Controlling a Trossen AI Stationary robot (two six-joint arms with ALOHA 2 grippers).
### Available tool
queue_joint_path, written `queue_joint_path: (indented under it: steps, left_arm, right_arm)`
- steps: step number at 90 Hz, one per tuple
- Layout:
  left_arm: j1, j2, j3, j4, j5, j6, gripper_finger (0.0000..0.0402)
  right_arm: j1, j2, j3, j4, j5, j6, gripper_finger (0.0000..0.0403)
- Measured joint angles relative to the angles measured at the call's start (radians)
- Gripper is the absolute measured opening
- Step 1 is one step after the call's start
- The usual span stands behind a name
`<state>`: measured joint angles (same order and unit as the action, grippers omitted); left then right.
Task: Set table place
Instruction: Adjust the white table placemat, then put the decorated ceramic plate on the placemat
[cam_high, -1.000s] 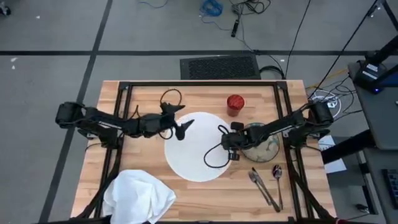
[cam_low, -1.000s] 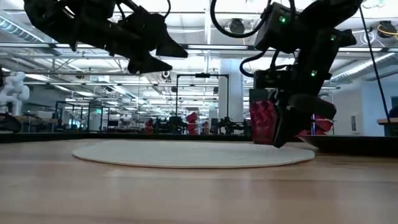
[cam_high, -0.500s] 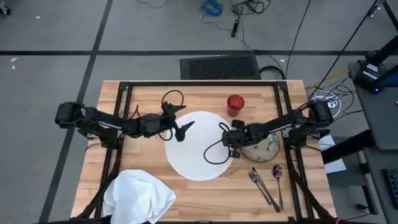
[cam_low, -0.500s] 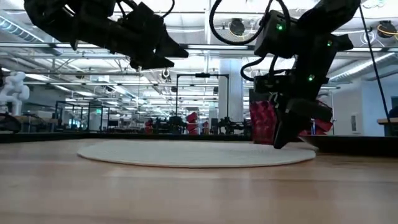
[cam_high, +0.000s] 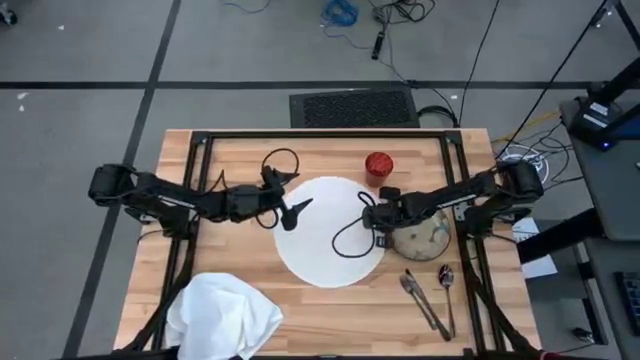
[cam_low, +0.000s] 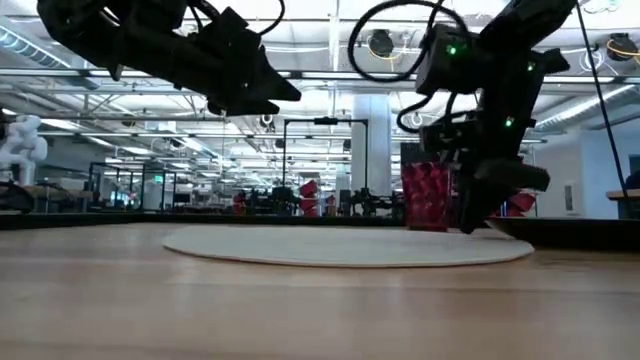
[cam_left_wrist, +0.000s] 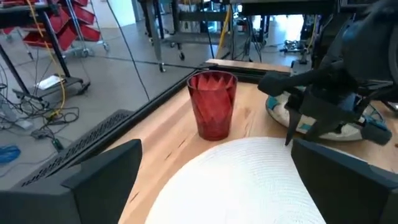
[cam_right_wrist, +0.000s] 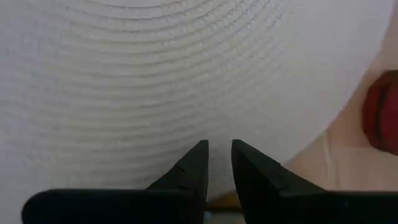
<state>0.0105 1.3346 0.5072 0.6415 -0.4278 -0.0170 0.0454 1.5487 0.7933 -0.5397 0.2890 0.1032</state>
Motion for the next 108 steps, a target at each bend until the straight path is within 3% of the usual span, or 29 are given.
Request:
queue_joint_path:
  steps: [13, 38, 60, 71, 89, 108]
  left_arm:
    - [0.0, 0.0, 0.0, 0.001, 0.0, 0.0, 0.04]
    - [0.0, 0.0, 0.0, 0.006, 0.0, -0.001, 0.04]
    - [-0.018, 0.0, 0.0, 0.006, 0.03, -0.002, 0.04]
    - [-0.02, 0.0, 0.0, 0.005, 0.031, -0.002, 0.04]
    - [-0.021, 0.0, 0.0, -0.001, 0.031, -0.002, 0.04]
    - [-0.021, 0.0, 0.0, 0.003, 0.031, -0.002, 0.04]
  right_arm:
    - [0.016, -0.106, 0.0, -0.034, 0.001, -0.01, 0.0059]
    - [-0.062, -0.299, 0.0, -0.34, 0.095, 0.113, 0.0059]
    - [-0.258, -0.353, 0.002, -0.327, -0.102, 0.043, 0.0059]
    - [-0.287, -0.346, 0.002, -0.304, -0.201, 0.015, 0.0059]
    - [-0.185, -0.343, 0.002, -0.299, -0.338, 0.226, 0.0059]
    - [0.05, -0.309, 0.002, -0.262, -0.335, 0.434, 0.0059]
